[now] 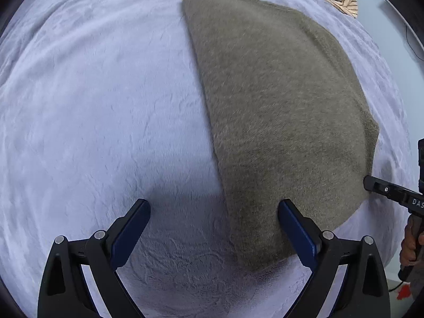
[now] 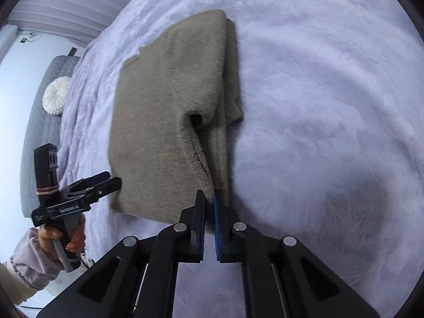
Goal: Fold small clothes
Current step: 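Open the right gripper and withdraw both grippers from the sweater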
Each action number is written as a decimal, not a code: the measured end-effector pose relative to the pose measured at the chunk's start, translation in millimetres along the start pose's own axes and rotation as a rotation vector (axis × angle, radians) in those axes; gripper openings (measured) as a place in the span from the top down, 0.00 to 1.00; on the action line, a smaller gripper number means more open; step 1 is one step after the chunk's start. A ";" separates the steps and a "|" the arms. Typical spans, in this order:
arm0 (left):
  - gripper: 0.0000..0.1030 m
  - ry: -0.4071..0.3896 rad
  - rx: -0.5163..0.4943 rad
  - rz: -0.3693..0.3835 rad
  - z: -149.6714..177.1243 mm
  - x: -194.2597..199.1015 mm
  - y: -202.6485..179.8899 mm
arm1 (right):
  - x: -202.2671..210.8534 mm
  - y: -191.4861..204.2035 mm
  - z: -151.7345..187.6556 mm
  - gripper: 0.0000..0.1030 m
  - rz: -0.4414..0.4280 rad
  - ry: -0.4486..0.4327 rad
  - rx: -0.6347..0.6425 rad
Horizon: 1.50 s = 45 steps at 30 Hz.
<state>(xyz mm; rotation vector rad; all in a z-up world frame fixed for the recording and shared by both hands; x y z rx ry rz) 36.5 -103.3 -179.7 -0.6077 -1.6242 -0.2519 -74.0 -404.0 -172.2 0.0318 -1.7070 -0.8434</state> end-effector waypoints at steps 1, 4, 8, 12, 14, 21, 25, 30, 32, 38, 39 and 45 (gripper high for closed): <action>0.00 -0.006 0.022 0.001 3.8 -1.7 2.2 | -4.7 -3.9 1.1 0.94 0.001 0.003 0.001; 0.00 -0.024 0.016 -0.009 12.1 0.6 1.4 | -5.2 -5.6 2.3 0.94 0.010 -0.012 0.008; 0.00 -0.008 0.011 -0.044 22.0 8.1 -2.5 | -1.0 -4.3 8.3 0.90 0.043 -0.014 0.015; 0.00 0.008 0.037 -0.077 30.1 21.2 -3.1 | 2.9 0.8 14.0 0.88 0.078 0.006 0.004; 0.00 0.014 0.045 -0.097 34.8 28.7 -7.0 | 6.1 7.1 16.5 0.88 0.099 0.015 0.001; 0.00 0.030 0.060 -0.120 52.7 51.2 -22.9 | 22.3 17.1 21.5 0.84 0.141 0.034 -0.028; 0.00 0.038 0.069 -0.118 58.4 63.5 -31.4 | 28.1 20.9 23.7 0.84 0.142 0.038 -0.052; 0.00 0.060 0.088 -0.109 54.2 66.9 -35.5 | 33.9 27.3 16.6 0.74 0.143 0.024 -0.054; 0.00 0.058 0.105 -0.113 52.2 68.3 -31.2 | 37.6 30.9 6.1 0.61 0.141 -0.003 -0.059; 0.00 0.045 0.113 -0.162 46.8 76.0 -23.7 | 38.9 50.8 -30.4 0.60 0.133 -0.047 -0.017; 0.00 0.045 0.113 -0.163 46.6 77.0 -23.4 | 36.0 52.4 -34.3 0.60 0.138 -0.042 -0.015; 0.00 0.050 0.129 -0.165 44.9 80.0 -20.2 | 14.1 49.7 -55.3 0.61 0.172 -0.020 -0.026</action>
Point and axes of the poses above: each gripper's, at about its wrist camera, not at the fingertips, and x roughly against the way its jaws point, y to its left, z to its underside, the point moved 3 cm from there along -x, roughly the way its jaws point, and after that the axes turned 7 degrees about -x, right-handed, at the moved point
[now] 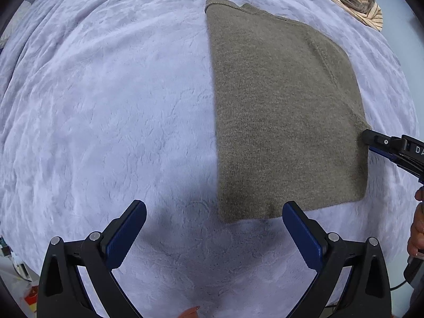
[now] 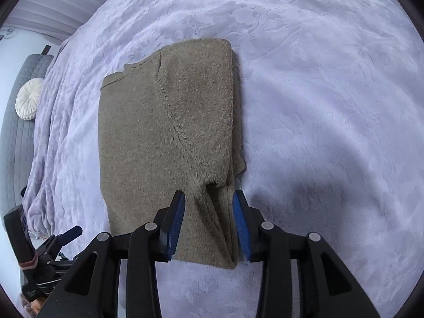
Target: Fold small clothes
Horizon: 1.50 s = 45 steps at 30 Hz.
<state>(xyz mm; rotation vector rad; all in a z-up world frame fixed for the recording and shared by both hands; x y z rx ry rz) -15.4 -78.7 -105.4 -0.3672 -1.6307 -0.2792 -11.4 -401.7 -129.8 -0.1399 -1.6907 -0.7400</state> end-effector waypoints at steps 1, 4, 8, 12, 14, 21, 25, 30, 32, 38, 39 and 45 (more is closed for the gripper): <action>0.00 0.005 0.004 0.001 -1.4 -2.1 -2.2 | -3.6 -3.8 -3.1 0.61 0.027 -0.006 -0.006; 0.00 0.019 0.006 0.007 -10.0 -11.6 -13.4 | -22.4 -22.6 -8.3 0.61 0.015 0.046 -0.093; 0.00 0.026 0.022 0.030 -10.6 -12.8 -14.3 | -21.5 -31.1 -4.5 0.61 -0.036 0.066 -0.132; 0.00 0.031 0.033 0.007 -13.8 -17.5 -10.6 | -7.4 -33.8 3.3 0.59 -0.064 0.069 -0.111; 0.00 0.045 0.038 0.007 -16.9 -22.8 -11.1 | -1.2 -38.1 5.7 0.59 -0.059 0.066 -0.108; 0.00 0.078 0.019 0.045 -26.2 -31.5 -20.7 | 0.5 -63.3 14.8 0.51 -0.067 0.093 -0.171; 0.00 0.079 0.023 0.049 -31.8 -34.9 -23.9 | -3.5 -72.0 17.7 0.48 -0.077 0.105 -0.199; 0.00 0.083 0.026 0.046 -40.5 -41.3 -23.6 | -6.1 -73.6 16.4 0.45 -0.088 0.109 -0.196; 0.00 0.079 0.029 0.046 -47.2 -42.8 -22.6 | -6.4 -74.0 14.5 0.45 -0.089 0.107 -0.195; 0.00 0.011 0.049 0.073 -79.5 -38.7 -10.9 | -8.0 -73.8 10.0 0.45 -0.110 0.110 -0.190; 0.00 0.001 0.052 0.083 -85.4 -38.6 -8.9 | -8.1 -73.7 8.8 0.45 -0.116 0.109 -0.189; 0.00 -0.050 0.047 0.090 -125.1 -46.1 -0.6 | -5.6 -72.2 -5.7 0.45 -0.163 0.060 -0.174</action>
Point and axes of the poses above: each gripper's, at about its wrist camera, not at the fingertips, and x roughly against the way its jaws point, y to its left, z to its underside, the point moved 3 cm from there along -x, roughly the way its jaws point, and after that the axes turned 7 degrees about -x, right-handed, at the moved point
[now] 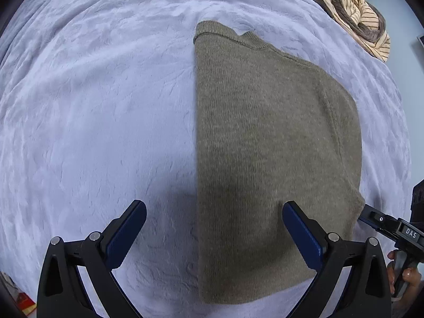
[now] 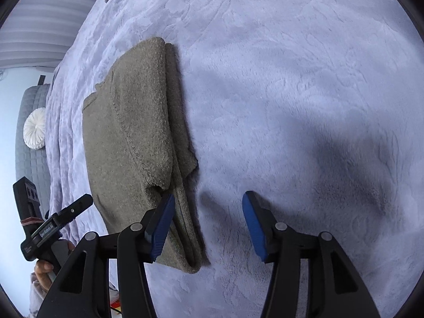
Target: Fold small clothes
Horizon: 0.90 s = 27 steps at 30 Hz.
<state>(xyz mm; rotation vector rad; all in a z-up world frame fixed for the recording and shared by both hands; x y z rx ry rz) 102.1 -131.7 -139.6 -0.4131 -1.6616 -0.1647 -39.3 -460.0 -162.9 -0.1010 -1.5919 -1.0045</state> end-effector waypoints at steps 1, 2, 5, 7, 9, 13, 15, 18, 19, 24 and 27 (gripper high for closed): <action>0.00 -0.008 0.000 0.003 -7.0 -2.6 0.1 | 0.5 1.1 -1.9 0.45 -0.011 -0.009 0.003; 0.00 -0.016 0.002 0.008 -12.5 -4.6 0.5 | 0.2 2.8 -5.4 0.45 -0.017 -0.018 0.009; 0.00 -0.038 0.015 0.028 -29.1 -11.0 5.0 | -0.5 5.3 -14.8 0.45 -0.034 -0.037 0.021; 0.00 -0.045 0.022 0.036 -35.8 -18.3 1.1 | -2.2 7.2 -21.3 0.45 -0.054 -0.034 0.025; 0.00 -0.049 0.016 0.041 -41.4 -26.2 -2.8 | -2.2 8.4 -24.5 0.45 -0.066 -0.041 0.040; 0.00 -0.050 0.003 0.062 -43.5 -37.9 -8.8 | -2.8 6.8 -27.6 0.45 -0.095 -0.038 0.064; 0.00 -0.051 -0.001 0.070 -41.4 -36.6 -7.2 | -5.4 8.4 -30.5 0.45 -0.126 -0.028 0.073; 0.00 -0.053 -0.020 0.071 -42.7 -36.0 -11.9 | -12.8 15.3 -34.9 0.43 -0.145 -0.007 0.101; 0.00 -0.053 -0.026 0.073 -40.7 -33.9 -9.2 | -15.6 16.6 -37.3 0.43 -0.147 0.004 0.109; 0.00 -0.048 -0.039 0.084 -41.8 -34.2 -13.2 | -32.0 23.4 -45.3 0.42 -0.153 0.050 0.136; 0.00 -0.044 -0.052 0.111 -45.2 -38.0 -17.6 | -36.3 21.6 -48.1 0.42 -0.175 0.069 0.125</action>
Point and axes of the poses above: each gripper's, at about its wrist camera, not at the fingertips, and x roughly against the way its jaws point, y to its left, z to its underside, the point moved 3 cm from there along -x, roughly the way its jaws point, and after that the axes turned 7 degrees about -x, right-handed, at the moved point
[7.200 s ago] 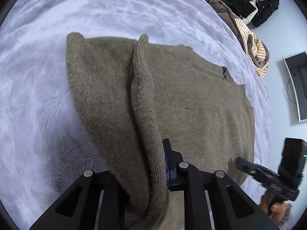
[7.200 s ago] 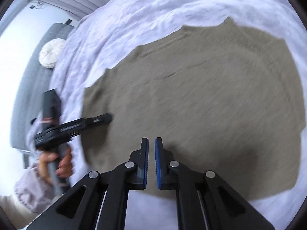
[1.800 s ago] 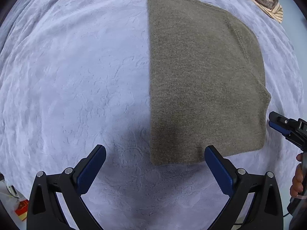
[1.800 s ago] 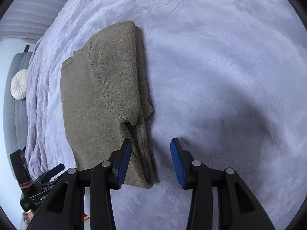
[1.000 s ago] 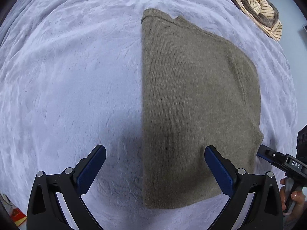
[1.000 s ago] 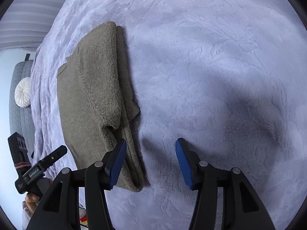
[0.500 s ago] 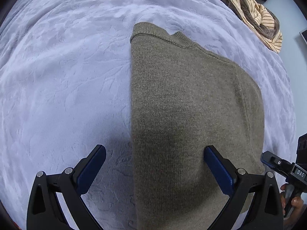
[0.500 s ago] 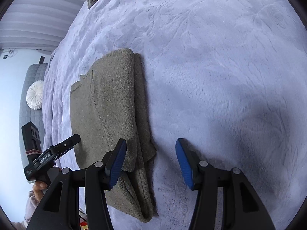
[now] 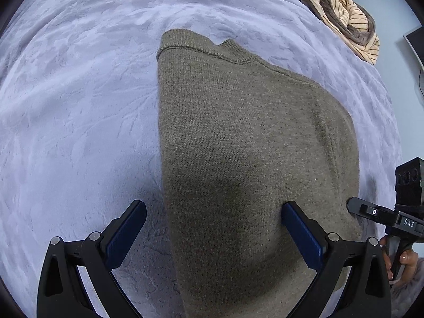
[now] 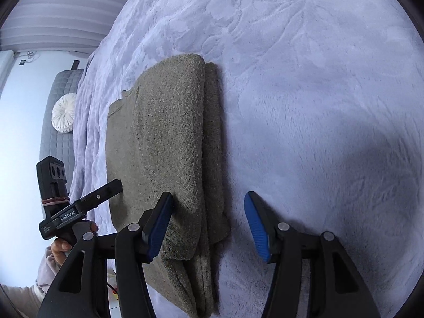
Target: Fold small clothes
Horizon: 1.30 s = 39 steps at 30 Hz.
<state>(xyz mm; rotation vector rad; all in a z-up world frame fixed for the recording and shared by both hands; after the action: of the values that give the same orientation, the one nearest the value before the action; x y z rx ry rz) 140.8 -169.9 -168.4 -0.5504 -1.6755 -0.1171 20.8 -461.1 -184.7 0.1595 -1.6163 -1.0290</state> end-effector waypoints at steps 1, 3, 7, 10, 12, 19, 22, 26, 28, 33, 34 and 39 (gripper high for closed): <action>0.00 0.004 -0.004 0.016 -2.8 -4.5 -3.8 | -0.9 -0.9 -0.9 0.41 -0.007 0.004 -0.004; 0.00 0.013 -0.001 0.058 -3.5 -9.7 -4.5 | -0.3 -2.6 -0.5 0.41 -0.020 0.010 -0.002; 0.00 0.029 0.006 0.137 -7.7 -18.7 -8.0 | -0.8 -2.1 -0.1 0.41 -0.063 0.044 0.023; 0.00 0.034 -0.012 0.144 -11.7 -23.2 -15.4 | -4.0 -3.3 -1.7 0.41 -0.077 0.073 0.040; 0.00 0.040 -0.018 0.134 -14.2 -26.4 -20.2 | -7.2 -3.6 -3.2 0.41 -0.086 0.082 0.042; 0.00 0.024 -0.018 0.161 -15.8 -33.7 -18.6 | -31.0 12.1 -13.2 0.41 -0.165 0.134 0.070; 0.00 0.015 -0.005 0.179 -15.2 -36.6 -14.5 | -44.7 19.2 -15.5 0.40 -0.170 0.129 0.079; 0.12 -0.018 -0.019 0.139 -13.6 -26.4 -22.8 | -47.6 24.6 -10.7 0.50 -0.159 0.103 0.055; 0.25 -0.044 -0.035 0.131 -10.6 -15.1 -26.0 | -44.0 30.0 -8.8 0.65 -0.163 0.092 0.053; 0.47 -0.069 -0.054 0.183 -4.9 14.6 -23.1 | -26.0 57.2 2.9 0.69 -0.223 0.078 0.090; 0.47 -0.071 -0.059 0.202 -4.4 20.9 -24.0 | -23.3 62.3 5.1 0.69 -0.239 0.079 0.088; 0.47 -0.089 -0.113 0.232 6.3 56.2 -32.2 | -10.5 89.4 22.4 0.69 -0.313 0.085 0.092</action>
<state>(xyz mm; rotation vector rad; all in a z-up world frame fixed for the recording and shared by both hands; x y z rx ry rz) 117.2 -179.7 -108.5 -0.8413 -1.6856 -0.0184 41.8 -388.9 -130.4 0.5249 -1.5928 -1.1674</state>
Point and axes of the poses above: each gripper's, at about its wrist camera, not at the fingertips, and x roughly against the way its jaws point, y to its left, z to its underside, the point moved 3 cm from there along -x, roughly the way its jaws point, and after that the axes turned 7 degrees about -x, right-handed, at the moved point
